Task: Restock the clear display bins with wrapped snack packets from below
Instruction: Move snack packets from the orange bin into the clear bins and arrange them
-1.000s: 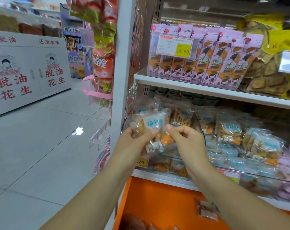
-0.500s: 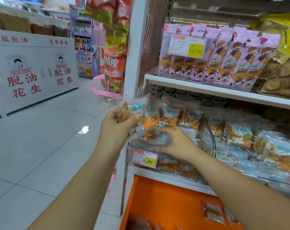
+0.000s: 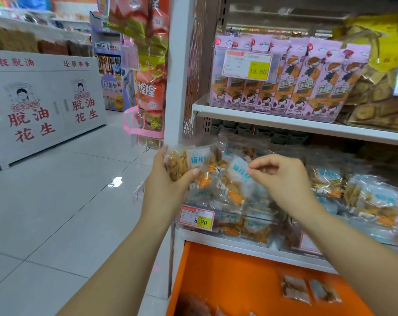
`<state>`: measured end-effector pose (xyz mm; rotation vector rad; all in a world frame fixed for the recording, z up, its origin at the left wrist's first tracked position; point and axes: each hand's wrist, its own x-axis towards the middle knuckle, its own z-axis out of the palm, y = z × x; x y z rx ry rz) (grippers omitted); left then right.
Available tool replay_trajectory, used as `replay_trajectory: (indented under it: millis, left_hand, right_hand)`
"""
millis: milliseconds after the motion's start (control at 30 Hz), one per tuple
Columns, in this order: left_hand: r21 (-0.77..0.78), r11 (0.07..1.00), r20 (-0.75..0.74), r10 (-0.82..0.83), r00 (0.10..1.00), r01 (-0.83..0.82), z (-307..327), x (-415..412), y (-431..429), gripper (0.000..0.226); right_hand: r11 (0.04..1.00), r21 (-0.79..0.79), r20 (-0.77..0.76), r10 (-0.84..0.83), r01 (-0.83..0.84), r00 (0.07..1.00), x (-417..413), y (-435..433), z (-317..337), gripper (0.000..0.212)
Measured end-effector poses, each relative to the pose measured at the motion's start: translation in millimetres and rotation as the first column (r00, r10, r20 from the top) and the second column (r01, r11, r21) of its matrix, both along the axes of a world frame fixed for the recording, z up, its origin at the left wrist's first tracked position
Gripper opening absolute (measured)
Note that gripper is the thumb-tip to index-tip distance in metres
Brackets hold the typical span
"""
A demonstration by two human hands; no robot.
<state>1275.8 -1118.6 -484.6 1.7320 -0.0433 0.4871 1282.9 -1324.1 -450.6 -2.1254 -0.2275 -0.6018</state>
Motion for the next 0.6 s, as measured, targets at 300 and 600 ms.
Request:
replay_trajectory:
  millis: [300,600]
  left_hand:
    - [-0.141,0.97,-0.24,-0.227,0.944,0.197,-14,2,-33,0.032]
    - [-0.508,0.747,-0.262,-0.608,0.75,0.429,-13,-9,-50,0.03]
  right_hand:
    - [0.958,0.0,0.024,0.288,-0.288,0.957,-31,-25,49,0.03]
    - [0.968,-0.079,-0.015,0.238,-0.239,0.971,-25,-13,16,0.038]
